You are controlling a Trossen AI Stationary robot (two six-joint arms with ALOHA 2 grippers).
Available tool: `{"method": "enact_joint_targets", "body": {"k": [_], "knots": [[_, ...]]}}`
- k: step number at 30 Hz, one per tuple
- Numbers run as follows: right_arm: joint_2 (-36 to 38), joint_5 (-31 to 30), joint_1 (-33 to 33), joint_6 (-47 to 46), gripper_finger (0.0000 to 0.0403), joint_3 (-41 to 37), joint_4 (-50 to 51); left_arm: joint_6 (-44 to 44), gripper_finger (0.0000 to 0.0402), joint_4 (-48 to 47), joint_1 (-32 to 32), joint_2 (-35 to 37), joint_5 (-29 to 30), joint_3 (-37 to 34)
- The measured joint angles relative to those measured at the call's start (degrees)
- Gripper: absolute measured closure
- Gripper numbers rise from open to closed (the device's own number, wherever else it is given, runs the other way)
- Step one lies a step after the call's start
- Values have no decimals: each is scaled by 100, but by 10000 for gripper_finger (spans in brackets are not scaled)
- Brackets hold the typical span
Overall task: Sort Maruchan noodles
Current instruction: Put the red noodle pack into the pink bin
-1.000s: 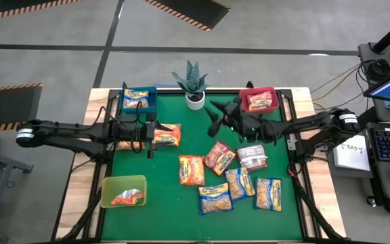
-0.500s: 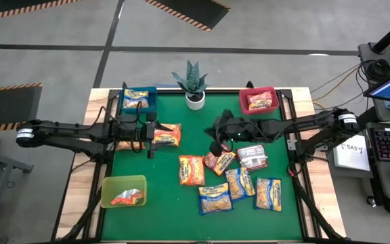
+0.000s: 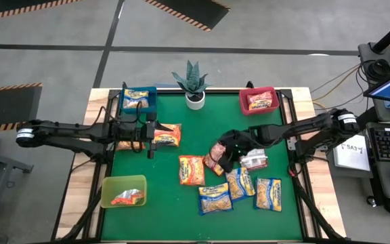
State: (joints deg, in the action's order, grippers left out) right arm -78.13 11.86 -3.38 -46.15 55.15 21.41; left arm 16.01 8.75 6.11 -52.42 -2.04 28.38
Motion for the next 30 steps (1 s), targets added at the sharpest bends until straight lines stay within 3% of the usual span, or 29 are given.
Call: {"method": "enact_joint_targets", "body": {"k": [6,18,26,30], "knots": [[-143,-695,-200,-537,394,-4,483,0,194,2,-1,0,0,-1],[-1351,-1335,-54,669,394,59,209,-24,194,18,0,0,0,-2],[-1851,-3030,286,822,394,379,-233,-31,194,67,0,0,0,-2],[-1733,-2978,444,1116,394,555,-240,-138,194,70,0,0,0,-2]]}}
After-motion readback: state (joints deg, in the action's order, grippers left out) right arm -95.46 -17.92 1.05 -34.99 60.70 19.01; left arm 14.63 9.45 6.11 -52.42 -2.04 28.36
